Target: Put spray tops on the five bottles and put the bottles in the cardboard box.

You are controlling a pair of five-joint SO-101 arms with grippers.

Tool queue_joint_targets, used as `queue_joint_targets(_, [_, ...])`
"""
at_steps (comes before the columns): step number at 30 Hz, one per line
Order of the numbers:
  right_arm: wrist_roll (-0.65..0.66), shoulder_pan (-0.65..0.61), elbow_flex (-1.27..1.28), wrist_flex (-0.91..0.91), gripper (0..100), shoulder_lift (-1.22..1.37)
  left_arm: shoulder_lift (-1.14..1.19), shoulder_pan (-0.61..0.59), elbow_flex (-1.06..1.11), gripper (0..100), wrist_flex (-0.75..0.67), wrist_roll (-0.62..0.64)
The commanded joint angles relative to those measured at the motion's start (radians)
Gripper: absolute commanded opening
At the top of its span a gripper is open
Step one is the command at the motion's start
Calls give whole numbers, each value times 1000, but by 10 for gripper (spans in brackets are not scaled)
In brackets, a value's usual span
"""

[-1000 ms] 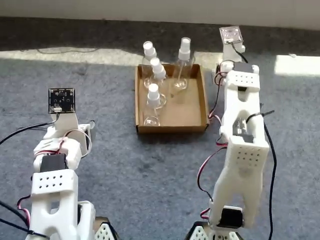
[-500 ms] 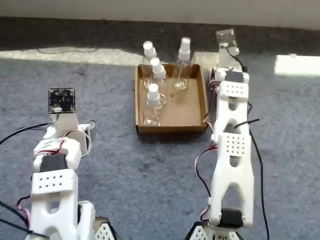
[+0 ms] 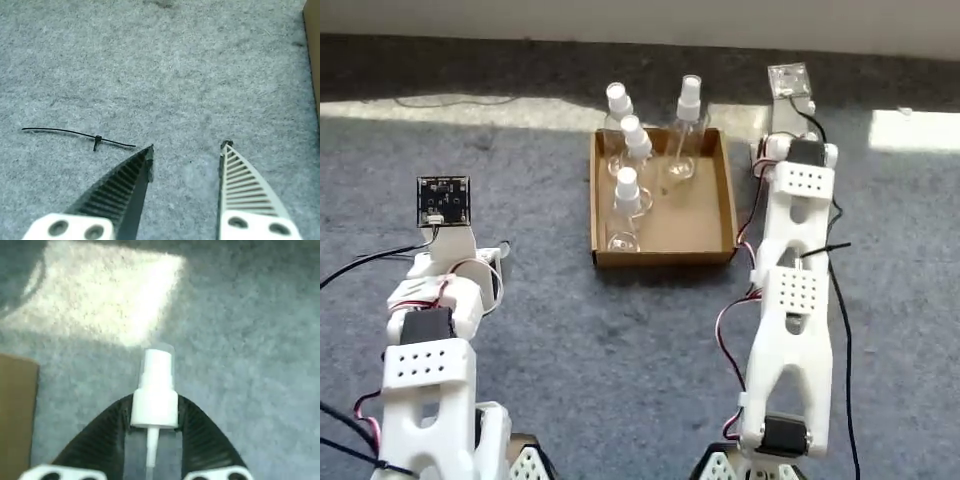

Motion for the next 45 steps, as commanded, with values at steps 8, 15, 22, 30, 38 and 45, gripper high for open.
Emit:
queue_joint_targets(8, [-5, 19, -104, 407, 12, -420, -7, 21, -2, 200, -17, -6])
queue_joint_targets(15, [-6, 45, 93, 407, 12, -573, -7, 21, -2, 200, -17, -6])
queue_joint_targets(22, [-6, 44, 608, 407, 12, -881, -8, 21, -2, 200, -17, -6])
queue_joint_targets(30, [91, -8, 1293, 404, 12, -1466, -7, 19, -4, 200, -14, -6])
queue_joint_targets(38, [147, -302, 2017, 349, 12, -2029, -7, 15, -12, 200, -12, -6])
queue_joint_targets(45, [-40, -673, 2473, 81, 12, -2178, -7, 15, -12, 200, -12, -6])
